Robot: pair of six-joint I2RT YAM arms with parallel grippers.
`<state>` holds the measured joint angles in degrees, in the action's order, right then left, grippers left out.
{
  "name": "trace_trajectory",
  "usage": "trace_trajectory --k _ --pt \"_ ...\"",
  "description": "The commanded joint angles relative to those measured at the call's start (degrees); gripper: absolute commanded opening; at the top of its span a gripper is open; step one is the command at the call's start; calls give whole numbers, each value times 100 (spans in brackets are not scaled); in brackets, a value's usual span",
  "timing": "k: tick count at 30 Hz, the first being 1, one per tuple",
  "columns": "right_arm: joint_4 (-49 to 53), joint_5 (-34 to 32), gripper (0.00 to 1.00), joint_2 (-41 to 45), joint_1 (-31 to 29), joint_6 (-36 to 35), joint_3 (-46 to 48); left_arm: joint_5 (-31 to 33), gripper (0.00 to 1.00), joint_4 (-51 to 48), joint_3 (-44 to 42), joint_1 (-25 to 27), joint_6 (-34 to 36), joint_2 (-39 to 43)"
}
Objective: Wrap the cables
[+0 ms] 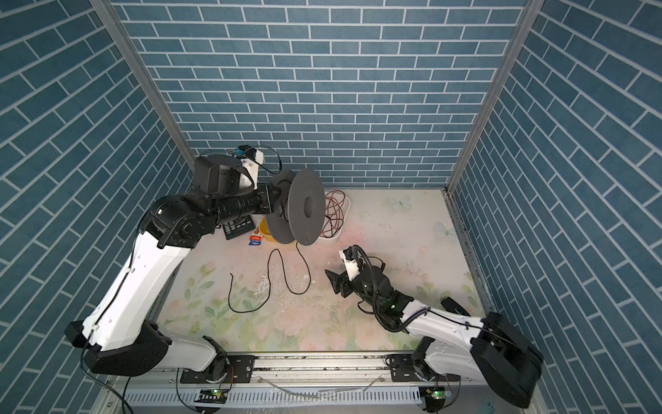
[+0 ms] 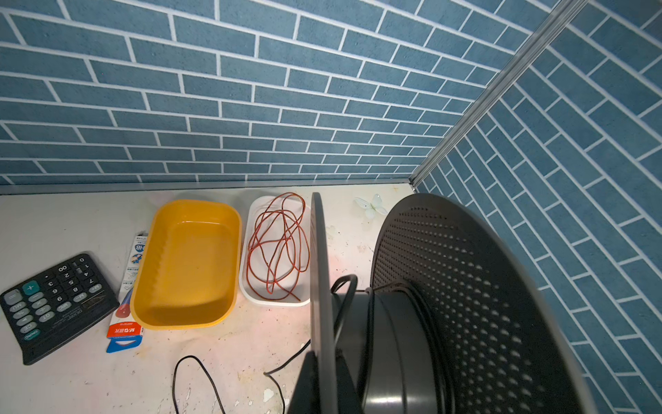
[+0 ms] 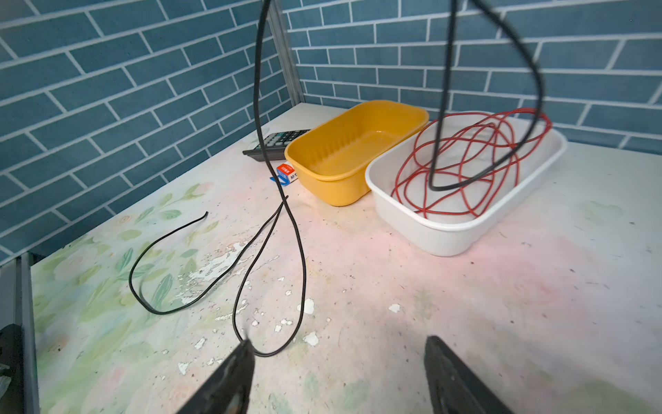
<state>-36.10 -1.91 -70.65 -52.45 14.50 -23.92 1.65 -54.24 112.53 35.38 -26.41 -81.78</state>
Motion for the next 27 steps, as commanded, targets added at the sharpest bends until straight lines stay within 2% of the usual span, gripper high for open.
trace_trajectory --k 1,4,7,16,20,23,25,27 --pt "-1762 580 73 -832 -29 -28 -560 -42 0 531 -78 -23 -152 243" --pt "-2985 603 69 -1853 -25 149 -848 -51 0 648 -249 -22 -195 336" --pt "-3494 620 66 -2519 -31 184 -1233 -51 0 618 -265 -29 -197 332" --pt "-3851 911 63 -3595 -29 383 -2072 -134 0 607 -248 -30 -200 298" --pt "-3842 1045 59 -3953 -39 549 -2434 -138 0 655 -281 -31 -224 307" --pt "-3810 1058 45 -4138 -38 738 -2624 -112 0 636 -267 -52 -222 317" --pt "-3881 990 24 -4120 -39 837 -2540 -104 0 563 -213 -129 -186 329" --pt "-3935 951 10 -3995 -42 892 -2367 -42 0 333 -46 -280 -109 277"
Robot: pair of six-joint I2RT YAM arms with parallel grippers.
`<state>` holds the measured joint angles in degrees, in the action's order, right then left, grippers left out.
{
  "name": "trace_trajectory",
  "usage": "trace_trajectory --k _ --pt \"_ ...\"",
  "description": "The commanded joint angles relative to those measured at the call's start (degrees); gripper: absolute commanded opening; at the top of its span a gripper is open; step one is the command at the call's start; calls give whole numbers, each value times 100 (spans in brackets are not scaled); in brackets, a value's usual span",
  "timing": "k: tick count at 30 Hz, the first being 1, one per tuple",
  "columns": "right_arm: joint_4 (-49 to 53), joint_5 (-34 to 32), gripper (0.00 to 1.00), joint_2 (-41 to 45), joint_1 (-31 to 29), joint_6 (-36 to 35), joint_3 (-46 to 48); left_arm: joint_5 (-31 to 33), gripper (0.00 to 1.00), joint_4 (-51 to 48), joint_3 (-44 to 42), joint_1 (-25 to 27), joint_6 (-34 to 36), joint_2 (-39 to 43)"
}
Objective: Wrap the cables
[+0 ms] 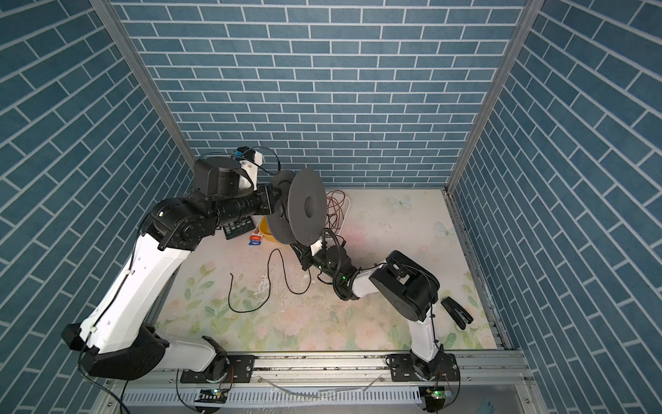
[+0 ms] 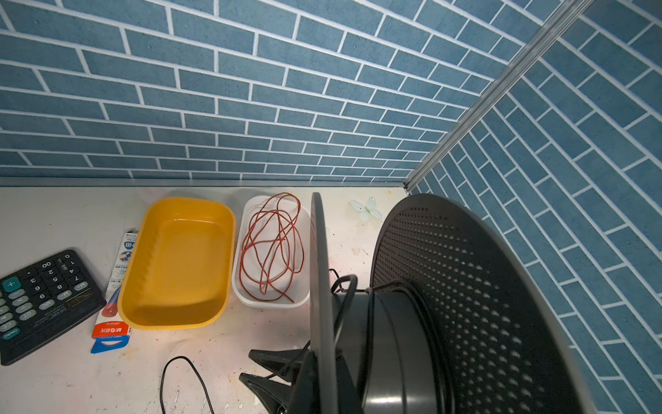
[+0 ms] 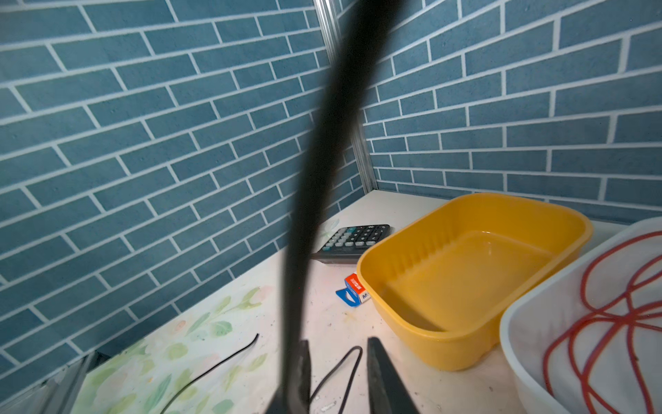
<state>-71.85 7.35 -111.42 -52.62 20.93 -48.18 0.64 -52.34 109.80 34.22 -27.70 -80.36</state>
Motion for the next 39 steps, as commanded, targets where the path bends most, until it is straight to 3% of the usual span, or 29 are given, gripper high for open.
trace_trajectory --k 1,2,7,11,15,17,20,23,27,30,35,39 --pt "-365 81 5 185 -29 254 172 120 0 -21 354 -290 98 90" --pt "-331 173 0 291 -29 247 269 146 0 -108 412 -443 141 75" --pt "246 877 0 1297 24 255 1015 55 0 -128 101 -1410 190 209" --pt "844 1572 0 2223 348 645 1471 402 0 -73 -235 -1655 323 369" --pt "1433 2038 0 3393 1139 1240 1961 821 0 -196 -399 -1682 513 494" --pt "2685 1694 0 4195 1510 1168 1971 979 0 -262 -457 -1681 600 588" --pt "5499 509 0 5293 1868 730 1460 1058 0 -329 -531 -1682 659 768" --pt "6965 38 0 5980 2483 681 1150 1020 0 -381 -611 -1682 695 923" --pt "8420 153 0 6185 3676 849 686 906 0 -365 -722 -1682 683 1031" --pt "8918 268 0 6109 4511 986 563 815 0 -382 -754 -1682 661 1070" --pt "9070 580 0 6055 6046 1210 662 874 0 -491 -719 -1674 704 1108" --pt "8650 1268 0 5817 6312 1282 782 542 0 -411 -850 -1652 574 1152"
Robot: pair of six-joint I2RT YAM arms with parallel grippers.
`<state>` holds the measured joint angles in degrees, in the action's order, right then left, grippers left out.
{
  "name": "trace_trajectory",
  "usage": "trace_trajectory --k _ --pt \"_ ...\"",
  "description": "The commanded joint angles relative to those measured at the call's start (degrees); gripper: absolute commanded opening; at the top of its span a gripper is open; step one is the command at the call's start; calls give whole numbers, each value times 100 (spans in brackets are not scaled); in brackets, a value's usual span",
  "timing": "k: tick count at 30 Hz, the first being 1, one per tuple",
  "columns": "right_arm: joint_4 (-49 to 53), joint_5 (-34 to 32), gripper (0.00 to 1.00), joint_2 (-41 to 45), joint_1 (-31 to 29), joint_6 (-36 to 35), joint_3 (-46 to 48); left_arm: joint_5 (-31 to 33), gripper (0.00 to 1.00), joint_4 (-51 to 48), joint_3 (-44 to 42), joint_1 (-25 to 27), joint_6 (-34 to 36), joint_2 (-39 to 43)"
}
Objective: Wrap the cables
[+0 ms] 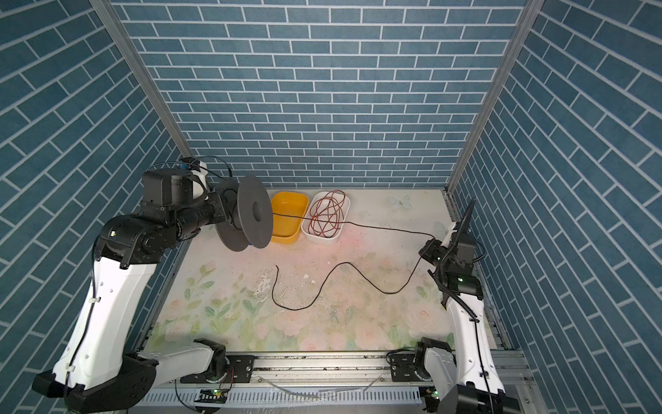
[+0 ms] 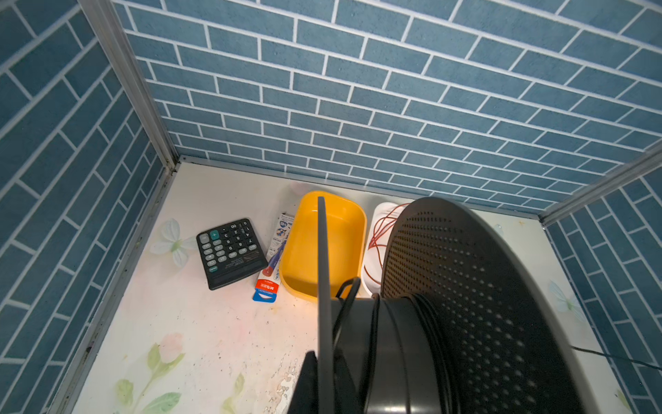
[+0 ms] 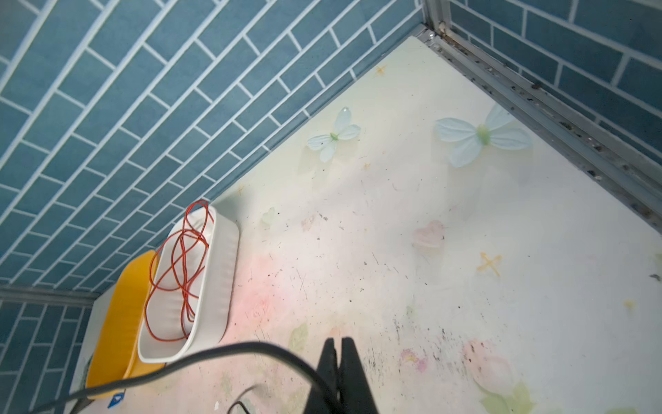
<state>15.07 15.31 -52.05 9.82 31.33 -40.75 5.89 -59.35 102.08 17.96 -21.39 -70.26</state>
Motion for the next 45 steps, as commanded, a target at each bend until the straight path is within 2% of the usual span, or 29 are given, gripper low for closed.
trace_trajectory --k 1,4,7,9,11,17,20,25,30,39,42,45 --pt "-113 572 5 -176 67 237 56 -97 0 382 -159 -16 -103 178" --pt "6 389 21 -272 77 78 25 -46 0 407 -180 113 -137 199" --pt "136 211 45 -208 73 -212 -31 -111 0 409 -146 268 -148 205" --pt "107 448 63 -175 41 -492 -28 -30 0 378 -85 490 -151 200" --pt "199 414 73 -212 -64 -655 -92 47 0 376 -49 701 -140 199" --pt "475 -430 79 -260 -593 -874 -249 58 0 258 105 1031 -134 174" --pt "337 -557 80 -263 -901 -892 -269 -24 0 275 131 1069 -148 198" --pt "-876 180 90 -143 -1743 -1073 98 -226 0 323 205 1121 -168 173" --pt "-1796 774 92 -542 -2466 -1524 271 -518 0 477 267 1122 -197 134" --pt "-3886 465 92 -1553 -3785 -2443 828 -925 0 627 391 1122 -329 -2" --pt "-4150 447 92 -1999 -4146 -2809 733 -1014 0 589 467 1122 -339 -78" --pt "-4996 469 92 -2437 -4401 -2894 838 -1068 0 569 517 1122 -334 -109"
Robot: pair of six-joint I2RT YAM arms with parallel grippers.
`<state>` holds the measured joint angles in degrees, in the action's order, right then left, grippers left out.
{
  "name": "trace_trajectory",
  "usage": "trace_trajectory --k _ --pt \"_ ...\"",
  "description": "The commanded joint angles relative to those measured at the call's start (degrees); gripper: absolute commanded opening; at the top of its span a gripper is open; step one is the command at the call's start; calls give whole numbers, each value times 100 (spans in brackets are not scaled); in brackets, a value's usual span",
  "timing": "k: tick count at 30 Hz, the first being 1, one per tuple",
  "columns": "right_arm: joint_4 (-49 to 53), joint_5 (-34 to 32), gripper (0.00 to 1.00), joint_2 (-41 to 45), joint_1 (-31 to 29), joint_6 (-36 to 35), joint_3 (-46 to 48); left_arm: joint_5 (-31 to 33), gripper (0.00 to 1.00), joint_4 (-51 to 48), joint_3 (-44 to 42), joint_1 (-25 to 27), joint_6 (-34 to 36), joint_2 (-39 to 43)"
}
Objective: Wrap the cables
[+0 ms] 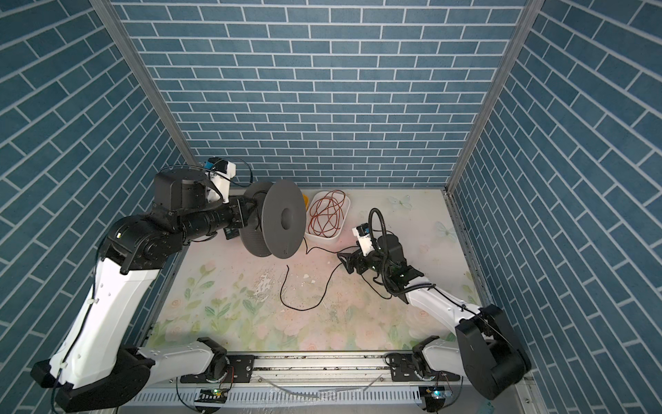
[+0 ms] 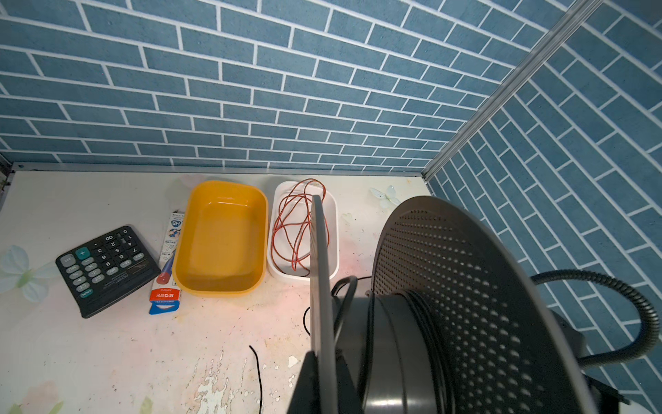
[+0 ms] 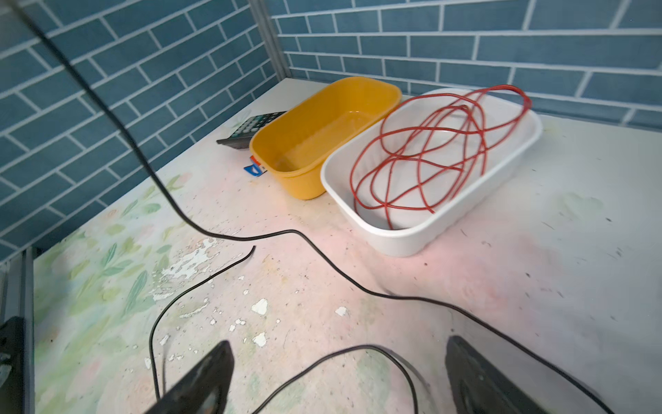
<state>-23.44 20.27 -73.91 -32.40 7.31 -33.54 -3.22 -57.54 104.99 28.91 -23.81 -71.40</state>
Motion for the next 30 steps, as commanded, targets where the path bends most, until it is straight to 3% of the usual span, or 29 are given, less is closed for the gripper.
trace_trajectory --k 1,8,14,22,24,27,30 --pt "-1346 -3 92 -379 -257 -509 121 -169 0 409 226 27 -99 3" --pt "-2659 -164 92 -1571 -785 -670 -53 -369 0 334 407 27 -115 -76" --pt "-3577 -59 91 -2255 -1060 -368 -272 -398 0 261 480 30 -121 -108" --pt "-4534 -584 86 -3094 -1198 -61 -673 -507 0 392 354 27 -213 -41" --pt "-4685 -672 76 -3235 -1203 49 -761 -517 0 388 345 27 -220 -48" --pt "-4697 -663 41 -3338 -1198 166 -830 -455 0 375 339 19 -198 -55" --pt "-4723 -787 18 -3346 -1234 257 -685 -371 0 392 314 19 -186 -72"
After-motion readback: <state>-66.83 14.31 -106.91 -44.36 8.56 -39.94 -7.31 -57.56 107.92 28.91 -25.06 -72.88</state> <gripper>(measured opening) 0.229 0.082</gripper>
